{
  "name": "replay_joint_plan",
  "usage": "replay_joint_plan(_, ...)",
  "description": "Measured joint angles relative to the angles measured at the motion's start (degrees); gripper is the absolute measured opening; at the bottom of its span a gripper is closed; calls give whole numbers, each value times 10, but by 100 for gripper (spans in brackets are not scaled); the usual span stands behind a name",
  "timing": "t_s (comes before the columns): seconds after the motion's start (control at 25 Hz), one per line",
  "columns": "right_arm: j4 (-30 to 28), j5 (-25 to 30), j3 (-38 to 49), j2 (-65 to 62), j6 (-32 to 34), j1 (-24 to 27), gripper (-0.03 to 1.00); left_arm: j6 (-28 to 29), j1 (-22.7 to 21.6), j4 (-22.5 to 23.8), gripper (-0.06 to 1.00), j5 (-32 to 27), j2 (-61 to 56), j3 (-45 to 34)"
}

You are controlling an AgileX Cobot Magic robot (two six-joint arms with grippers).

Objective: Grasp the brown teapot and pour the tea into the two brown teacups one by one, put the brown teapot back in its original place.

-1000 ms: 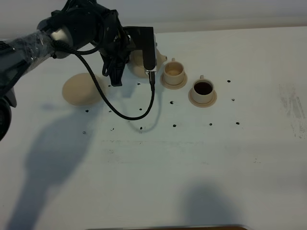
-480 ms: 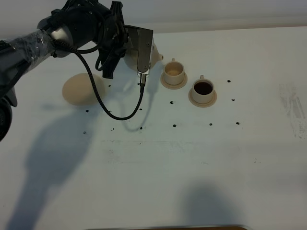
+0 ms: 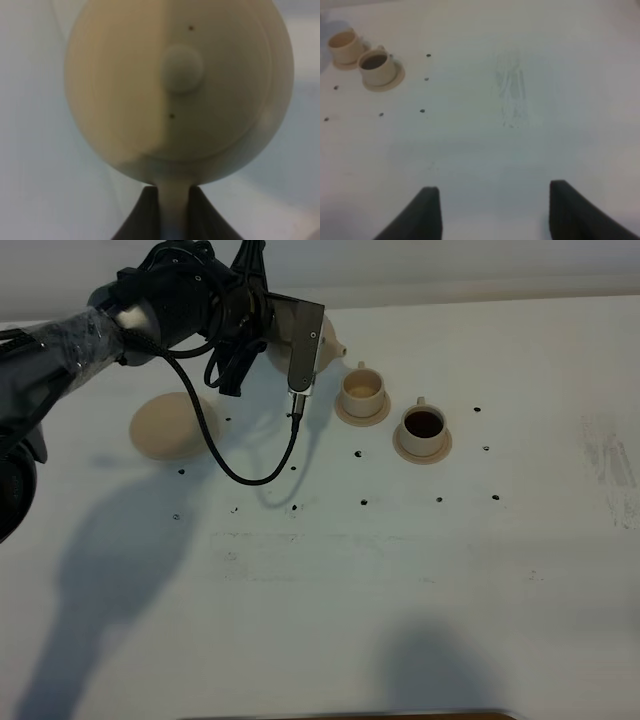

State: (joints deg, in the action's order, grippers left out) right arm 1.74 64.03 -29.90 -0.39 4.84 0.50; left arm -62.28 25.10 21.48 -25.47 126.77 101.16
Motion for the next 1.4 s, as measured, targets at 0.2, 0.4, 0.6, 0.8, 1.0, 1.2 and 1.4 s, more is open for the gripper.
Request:
replay_joint_plan(0.2,0,0,0,0,0,0,49,0,3,14,8,22,7,0)
replay_joint_plan(0.4,0,0,0,0,0,0,49,-8,12,31,8,27,9,0)
replay_joint_plan(0.6,0,0,0,0,0,0,49,-16,21,51,8,30,9,0)
replay_joint_plan(0.8,0,0,0,0,0,0,49,-18,26,78,8,30,9,0)
replay_joint_plan(1.0,0,0,0,0,0,0,49,-33,28,100,8,34,9,0)
replay_joint_plan(1.2,0,0,0,0,0,0,49,-54,29,115,8,38,9,0)
replay_joint_plan(1.4,0,0,0,0,0,0,49,-79,29,121,8,47,9,0)
